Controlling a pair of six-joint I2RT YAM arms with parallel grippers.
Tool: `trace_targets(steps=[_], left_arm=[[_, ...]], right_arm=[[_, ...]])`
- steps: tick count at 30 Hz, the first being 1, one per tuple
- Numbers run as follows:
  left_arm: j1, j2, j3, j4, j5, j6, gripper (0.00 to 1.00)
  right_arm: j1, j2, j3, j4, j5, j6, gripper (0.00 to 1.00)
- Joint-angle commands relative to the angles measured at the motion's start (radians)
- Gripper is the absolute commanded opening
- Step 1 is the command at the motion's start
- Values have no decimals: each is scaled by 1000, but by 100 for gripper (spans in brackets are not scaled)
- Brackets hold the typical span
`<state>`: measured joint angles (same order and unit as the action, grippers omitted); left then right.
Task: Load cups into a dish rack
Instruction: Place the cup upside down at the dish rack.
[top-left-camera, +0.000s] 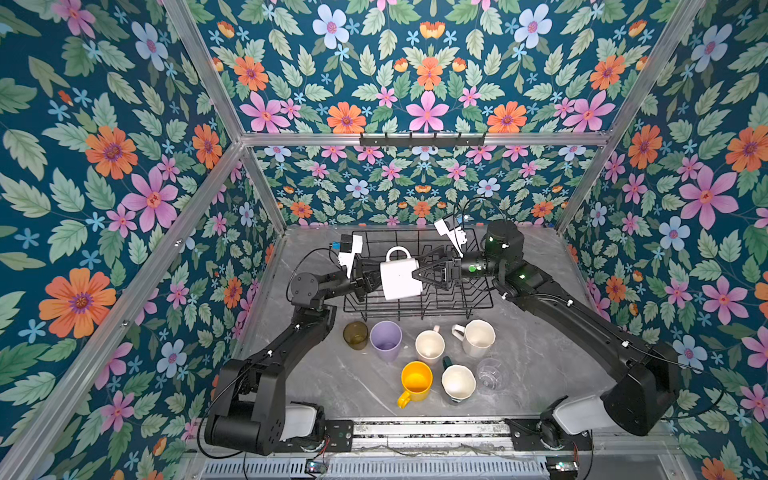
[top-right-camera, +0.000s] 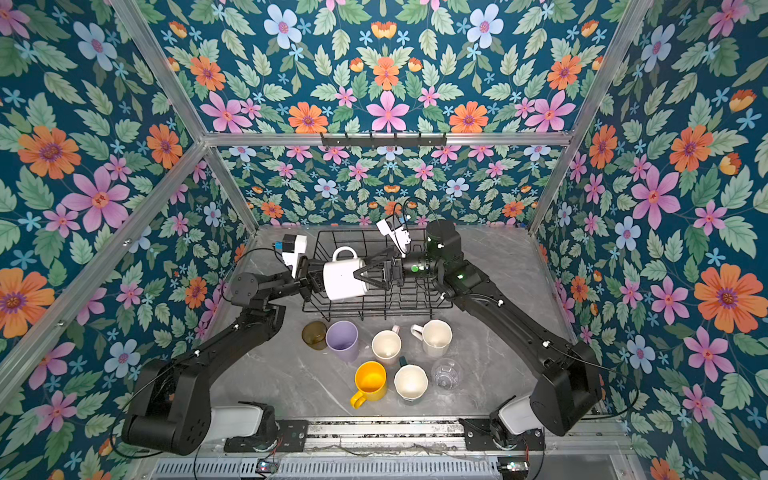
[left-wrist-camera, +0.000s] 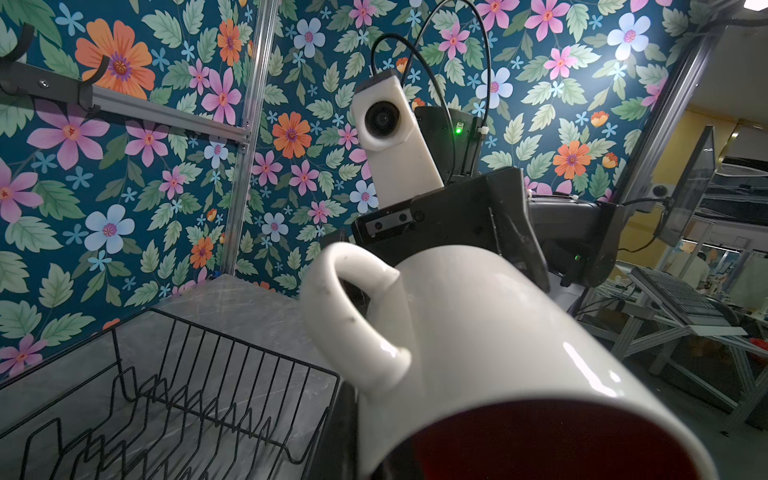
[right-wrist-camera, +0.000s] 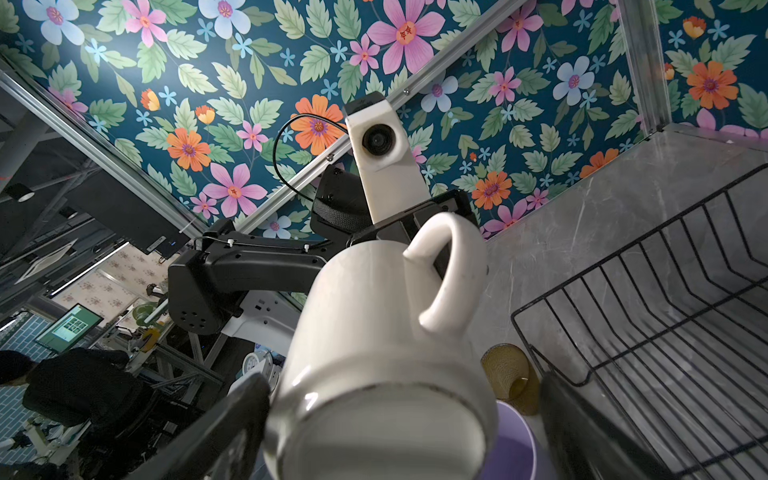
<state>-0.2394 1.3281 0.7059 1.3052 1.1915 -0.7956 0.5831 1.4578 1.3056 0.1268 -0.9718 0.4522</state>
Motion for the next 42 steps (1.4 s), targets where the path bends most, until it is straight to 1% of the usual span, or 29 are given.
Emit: trace_targets(steps=[1,10,15,27,32,42], left_arm=[[0,-8,6,60,-18,-17,0],[0,-16,-1,73,-13,-28,0],[1,-15,-3,74,-14,-33,0],[-1,-22,-7,101,-2,-54,0],[1,-20,-6,103,-2,-59,0],[0,-15,7,96,-3,-65,0]], right_arm=[[22,10,13,-40,22,-49,99],[51,42,31,-35,25,-37,99],[68,51,43,-46,50,-47,99],[77,62,47,-45,82,-38,94],[82,76,59,-52,82,-36,84],[85,91,67,-75,84,-44,44]])
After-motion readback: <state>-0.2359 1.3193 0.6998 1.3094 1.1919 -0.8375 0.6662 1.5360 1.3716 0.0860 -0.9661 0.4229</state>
